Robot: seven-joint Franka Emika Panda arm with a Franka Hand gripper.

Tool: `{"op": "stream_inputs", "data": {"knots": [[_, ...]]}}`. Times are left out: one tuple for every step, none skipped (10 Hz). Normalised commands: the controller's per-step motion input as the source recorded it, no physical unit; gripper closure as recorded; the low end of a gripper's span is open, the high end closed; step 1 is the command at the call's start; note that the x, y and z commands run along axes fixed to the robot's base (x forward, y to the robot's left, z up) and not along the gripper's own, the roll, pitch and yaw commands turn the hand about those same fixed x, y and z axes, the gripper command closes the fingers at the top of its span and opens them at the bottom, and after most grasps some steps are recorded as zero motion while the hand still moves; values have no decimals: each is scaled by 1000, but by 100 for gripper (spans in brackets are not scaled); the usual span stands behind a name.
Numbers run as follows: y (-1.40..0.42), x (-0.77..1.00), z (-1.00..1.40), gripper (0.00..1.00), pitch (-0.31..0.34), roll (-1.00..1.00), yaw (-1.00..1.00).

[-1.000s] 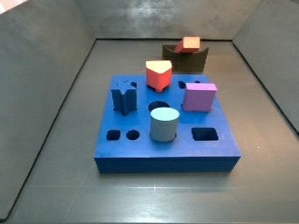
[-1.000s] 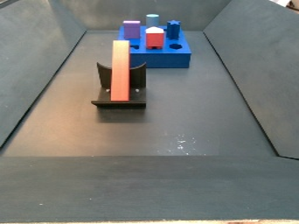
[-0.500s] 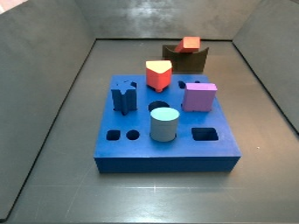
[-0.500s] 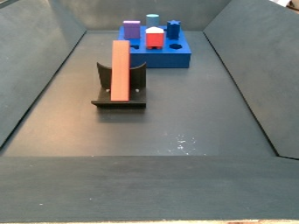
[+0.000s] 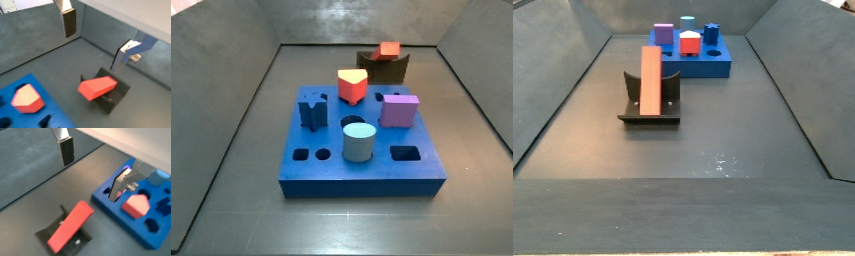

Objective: Pick up the rectangle object. Move up. Place the rectangle object on the fixture. Regrasp the rectangle object. Move to above the board. Insert the rectangle object.
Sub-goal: Regrasp the rectangle object.

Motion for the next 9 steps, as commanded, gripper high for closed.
{"op": "stream_inputs", "data": {"knots": [[-22, 11, 6, 0, 9, 1000, 49], [-21, 17, 4, 0, 14, 1000, 50], [-25, 34, -3, 0, 24, 1000, 52], [-26, 43, -3, 0, 35, 1000, 54], [-29, 55, -2, 0, 46, 1000, 58], [-32, 67, -3, 0, 62, 1000, 62], [-37, 80, 0, 0, 87, 1000, 71], [-41, 92, -1, 0, 110, 1000, 82], [-45, 102, -7, 0, 147, 1000, 103]]}}
